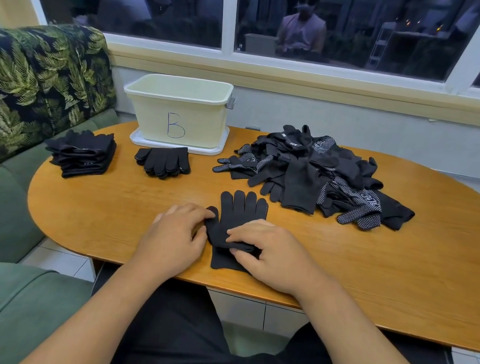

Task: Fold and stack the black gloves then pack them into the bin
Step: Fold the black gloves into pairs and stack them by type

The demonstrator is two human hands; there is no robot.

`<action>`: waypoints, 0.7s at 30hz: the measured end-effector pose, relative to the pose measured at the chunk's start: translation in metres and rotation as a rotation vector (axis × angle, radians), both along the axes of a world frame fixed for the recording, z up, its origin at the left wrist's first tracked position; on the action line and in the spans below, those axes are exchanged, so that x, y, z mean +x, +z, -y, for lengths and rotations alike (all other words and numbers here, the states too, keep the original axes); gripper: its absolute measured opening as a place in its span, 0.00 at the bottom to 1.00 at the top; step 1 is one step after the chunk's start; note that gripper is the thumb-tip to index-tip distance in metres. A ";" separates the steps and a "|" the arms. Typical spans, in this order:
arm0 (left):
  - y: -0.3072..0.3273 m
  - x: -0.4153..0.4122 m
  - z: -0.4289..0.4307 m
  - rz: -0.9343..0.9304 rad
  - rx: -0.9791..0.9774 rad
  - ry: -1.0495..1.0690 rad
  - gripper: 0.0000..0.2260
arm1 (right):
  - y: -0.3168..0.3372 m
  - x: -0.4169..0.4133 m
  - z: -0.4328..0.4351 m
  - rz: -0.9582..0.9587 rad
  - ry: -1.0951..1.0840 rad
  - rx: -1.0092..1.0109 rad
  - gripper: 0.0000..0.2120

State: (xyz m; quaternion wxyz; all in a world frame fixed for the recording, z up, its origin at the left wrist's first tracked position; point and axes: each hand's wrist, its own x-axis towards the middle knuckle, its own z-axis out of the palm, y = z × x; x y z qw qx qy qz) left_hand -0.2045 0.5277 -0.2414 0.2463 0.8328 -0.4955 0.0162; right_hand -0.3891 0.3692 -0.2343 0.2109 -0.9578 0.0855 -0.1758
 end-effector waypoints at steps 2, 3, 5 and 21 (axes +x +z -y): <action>-0.003 0.002 0.000 -0.012 -0.026 -0.008 0.17 | 0.002 -0.001 -0.001 -0.028 0.002 -0.006 0.18; -0.003 0.003 0.000 -0.036 -0.072 -0.015 0.16 | 0.003 -0.001 -0.001 -0.042 -0.001 -0.006 0.20; 0.000 0.001 -0.001 -0.095 -0.198 -0.060 0.15 | 0.004 -0.002 -0.002 -0.045 -0.005 0.019 0.22; -0.004 -0.011 0.006 0.039 0.019 -0.216 0.24 | 0.003 0.014 0.023 -0.364 -0.233 -0.086 0.33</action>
